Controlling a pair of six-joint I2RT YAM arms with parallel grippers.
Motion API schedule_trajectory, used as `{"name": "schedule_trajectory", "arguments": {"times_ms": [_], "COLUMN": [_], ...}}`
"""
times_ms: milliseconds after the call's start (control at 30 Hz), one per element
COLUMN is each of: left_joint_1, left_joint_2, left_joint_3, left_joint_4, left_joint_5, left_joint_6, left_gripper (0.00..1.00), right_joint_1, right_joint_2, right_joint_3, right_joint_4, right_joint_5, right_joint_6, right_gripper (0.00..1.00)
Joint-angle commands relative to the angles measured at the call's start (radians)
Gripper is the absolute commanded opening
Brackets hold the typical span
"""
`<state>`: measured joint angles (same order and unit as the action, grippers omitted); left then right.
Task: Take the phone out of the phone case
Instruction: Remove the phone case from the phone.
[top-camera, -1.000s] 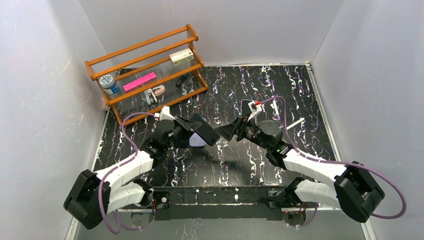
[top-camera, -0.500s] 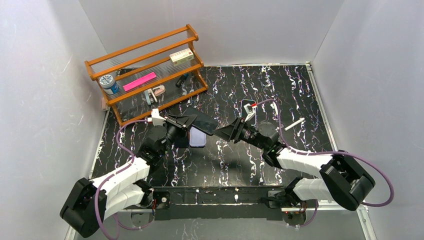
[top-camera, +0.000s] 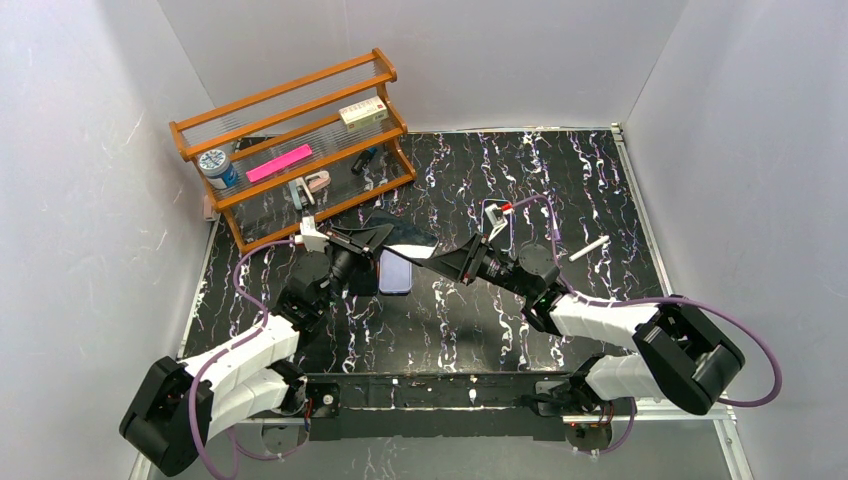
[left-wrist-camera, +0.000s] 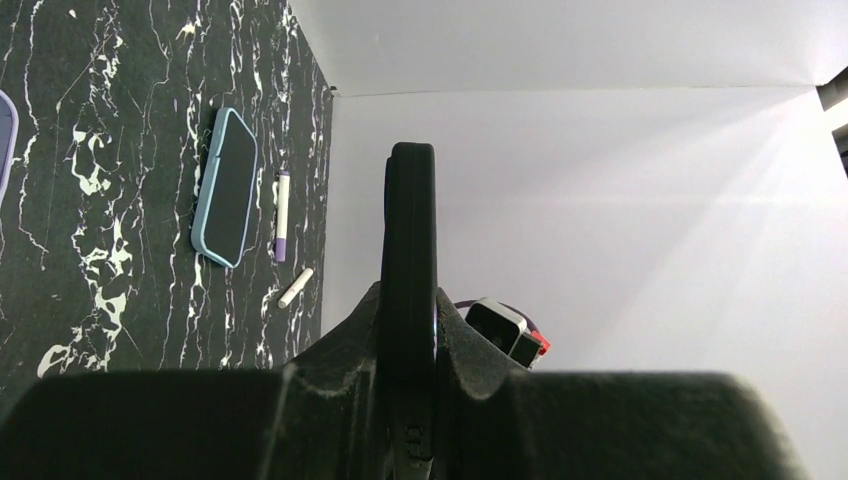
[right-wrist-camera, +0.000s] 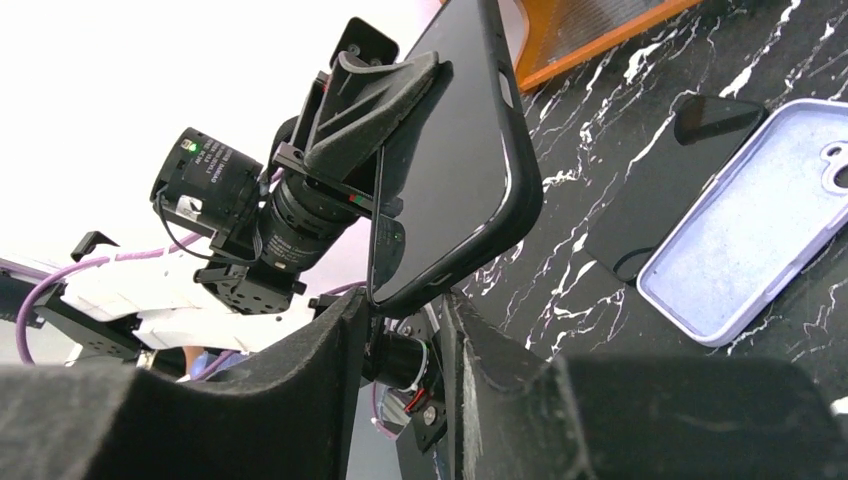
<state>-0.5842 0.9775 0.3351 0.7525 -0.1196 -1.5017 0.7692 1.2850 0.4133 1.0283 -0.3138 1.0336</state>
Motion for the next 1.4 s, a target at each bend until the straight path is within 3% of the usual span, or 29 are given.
{"name": "schedule_trajectory", "arguments": {"times_ms": [0, 200, 300, 600, 800, 1067, 1100, 1167, 1367], "left_joint_1": [0.003, 0.003, 0.002, 0.000, 0.000, 0.017, 0.026, 0.056, 0.146], "left_joint_2": [-0.027, -0.010, 0.002, 0.004, -0.013, 0.000, 0.005, 0.020, 0.025], "left_joint_3": [0.007, 0.008, 0.006, 0.010, 0.017, 0.030, 0.029, 0.022, 0.010], "left_joint_4": [0.092, 0.093, 0.091, 0.093, 0.094, 0.106, 0.104, 0.106, 0.089], "left_joint_5": [-0.007, 0.025, 0.048, 0.116, 0.156, 0.230, 0.239, 0.270, 0.331], "left_joint_6": [-0.029, -0.058, -0.094, -0.174, -0.169, -0.092, -0.082, -0.074, 0.039], "left_gripper": [0.00, 0.00, 0.00, 0.00, 0.00, 0.00, 0.00, 0.00, 0.00], "right_joint_1": [0.007, 0.009, 0.012, 0.011, 0.011, 0.006, 0.005, 0.003, -0.022], "right_joint_2": [0.013, 0.025, 0.029, 0.046, 0.079, 0.100, 0.098, 0.097, 0.070], "right_joint_3": [0.047, 0.059, 0.057, 0.085, 0.163, 0.225, 0.219, 0.208, 0.176], "right_joint_4": [0.094, 0.108, 0.118, 0.133, 0.030, -0.148, -0.150, -0.161, -0.187], "right_joint_5": [-0.024, -0.044, -0.043, -0.134, -0.183, -0.097, -0.086, -0.059, -0.083], "right_joint_6": [-0.012, -0.057, -0.133, -0.398, -0.571, -0.688, -0.680, -0.669, -0.620], "right_gripper": [0.39, 0.26, 0.16, 0.02, 0.01, 0.01, 0.03, 0.14, 0.71]}}
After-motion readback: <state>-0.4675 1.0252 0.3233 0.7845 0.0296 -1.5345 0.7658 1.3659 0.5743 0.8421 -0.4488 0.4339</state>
